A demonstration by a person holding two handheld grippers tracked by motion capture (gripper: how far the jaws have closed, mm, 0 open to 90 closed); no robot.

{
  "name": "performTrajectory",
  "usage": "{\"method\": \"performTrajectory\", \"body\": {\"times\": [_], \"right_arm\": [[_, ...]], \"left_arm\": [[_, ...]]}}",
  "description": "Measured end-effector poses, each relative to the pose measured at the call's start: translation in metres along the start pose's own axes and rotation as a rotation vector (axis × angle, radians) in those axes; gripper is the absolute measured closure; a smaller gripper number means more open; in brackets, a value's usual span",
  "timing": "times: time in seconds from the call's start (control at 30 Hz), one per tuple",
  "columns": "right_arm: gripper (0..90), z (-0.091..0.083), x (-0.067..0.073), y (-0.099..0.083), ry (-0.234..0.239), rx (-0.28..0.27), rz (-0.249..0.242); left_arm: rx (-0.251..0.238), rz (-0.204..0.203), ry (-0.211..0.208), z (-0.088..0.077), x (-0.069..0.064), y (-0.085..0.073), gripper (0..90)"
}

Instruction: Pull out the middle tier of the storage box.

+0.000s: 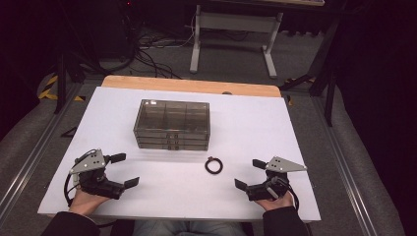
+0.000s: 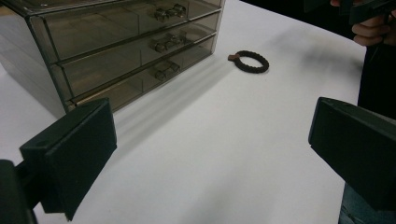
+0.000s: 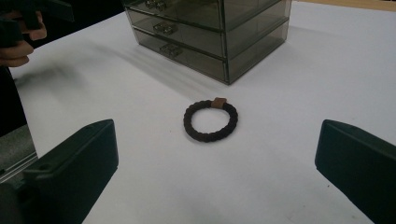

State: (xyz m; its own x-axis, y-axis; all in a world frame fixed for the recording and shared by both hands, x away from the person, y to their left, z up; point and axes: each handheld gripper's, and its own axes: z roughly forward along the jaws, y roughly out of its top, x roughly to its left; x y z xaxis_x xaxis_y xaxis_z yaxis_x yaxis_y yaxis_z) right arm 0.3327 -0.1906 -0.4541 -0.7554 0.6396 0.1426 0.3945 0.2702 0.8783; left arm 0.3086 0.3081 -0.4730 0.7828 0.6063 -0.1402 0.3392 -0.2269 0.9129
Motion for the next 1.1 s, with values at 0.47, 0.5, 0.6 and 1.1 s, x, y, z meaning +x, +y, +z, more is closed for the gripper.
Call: {"method": "performTrajectory", "body": {"times": [0.47,0.5,0.6,1.1], "right_arm": [[0.1,0.0024,0.0019,0.0004,0.008,0.003,-0.009],[0.1,0.0026,0.0019,0.0004,0.008,0.002,-0.009],[0.1,0.0034,0.0016,0.0003,0.010,0.004,-0.008],[0.1,0.0044,-0.0004,0.0013,0.011,0.004,-0.005]], "left_arm": [[-0.006,-0.009,0.016,-0.0041,-0.0025,-0.0005,2.1],[-0.006,-0.007,0.020,-0.0041,-0.0026,-0.0005,2.2],[-0.004,-0.012,0.023,-0.0039,-0.0031,-0.0005,2.3],[0.007,0.021,0.058,-0.0059,-0.0070,0.0042,2.4]]}}
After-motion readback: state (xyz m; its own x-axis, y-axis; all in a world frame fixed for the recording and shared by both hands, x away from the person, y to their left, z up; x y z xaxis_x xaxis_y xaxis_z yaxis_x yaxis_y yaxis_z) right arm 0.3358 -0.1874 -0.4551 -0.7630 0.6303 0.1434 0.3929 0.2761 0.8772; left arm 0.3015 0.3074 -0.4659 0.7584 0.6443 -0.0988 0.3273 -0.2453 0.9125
